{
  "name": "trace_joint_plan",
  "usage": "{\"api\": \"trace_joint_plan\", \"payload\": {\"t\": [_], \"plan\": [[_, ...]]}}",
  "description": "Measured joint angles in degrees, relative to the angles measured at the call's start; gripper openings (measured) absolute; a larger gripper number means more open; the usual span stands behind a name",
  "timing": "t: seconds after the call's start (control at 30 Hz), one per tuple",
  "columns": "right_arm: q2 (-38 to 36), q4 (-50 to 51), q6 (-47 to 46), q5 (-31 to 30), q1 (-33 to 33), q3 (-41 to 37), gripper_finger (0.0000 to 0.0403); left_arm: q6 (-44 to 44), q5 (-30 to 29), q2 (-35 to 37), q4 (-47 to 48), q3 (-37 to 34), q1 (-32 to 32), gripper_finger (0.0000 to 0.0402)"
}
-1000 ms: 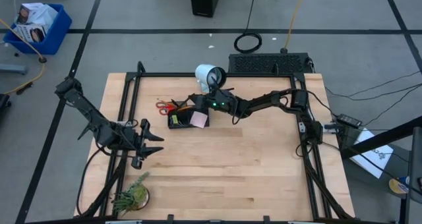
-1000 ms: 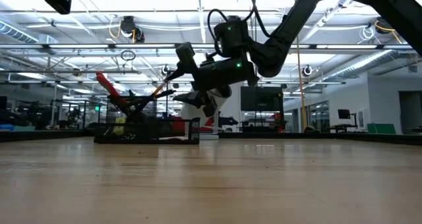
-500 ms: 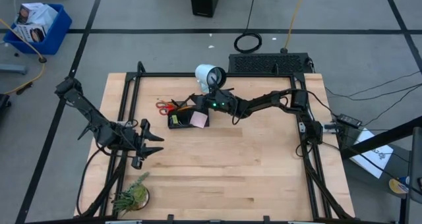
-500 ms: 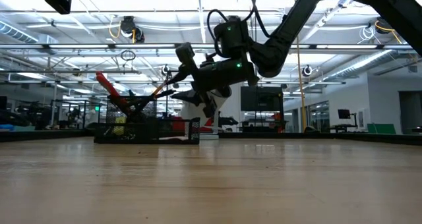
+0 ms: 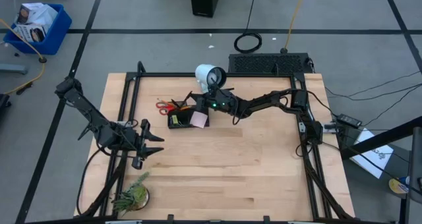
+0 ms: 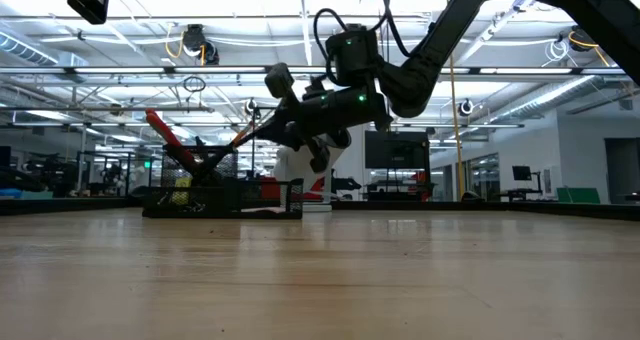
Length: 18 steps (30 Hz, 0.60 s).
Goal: Pick and place office supplies into organizer
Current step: Return to Home Position
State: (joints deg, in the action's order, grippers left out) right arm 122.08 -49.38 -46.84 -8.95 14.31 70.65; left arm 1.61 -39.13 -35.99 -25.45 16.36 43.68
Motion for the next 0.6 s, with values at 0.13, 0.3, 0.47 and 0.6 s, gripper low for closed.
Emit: {"api": "trace_joint_plan", "payload": {"t": [0.13, 0.3, 0.47, 0.6], "plan": [[0.0, -2.18, 4.87, 1.65, -0.14, 0.0, 0.0005, 0.02, 0.0, 0.0, 0.05, 0.0, 0.0, 0.0147], [0.0, -2.19, 6.05, 2.72, -0.52, 0.0, 0.0001, 0.07, 0.0, 0.0, 0.37, 0.0, 0.0, 0.0147], [0.0, -2.73, 5.72, 3.17, -0.61, 0.0, 0.0003, -0.07, 0.0, 0.0, 0.39, 0.0, 0.0, 0.0147], [0.0, -6.86, 9.25, 5.62, -1.12, 0.0, 0.0004, -0.02, 0.0, 0.0, 0.57, 0.0, 0.0, 0.0147]]}}
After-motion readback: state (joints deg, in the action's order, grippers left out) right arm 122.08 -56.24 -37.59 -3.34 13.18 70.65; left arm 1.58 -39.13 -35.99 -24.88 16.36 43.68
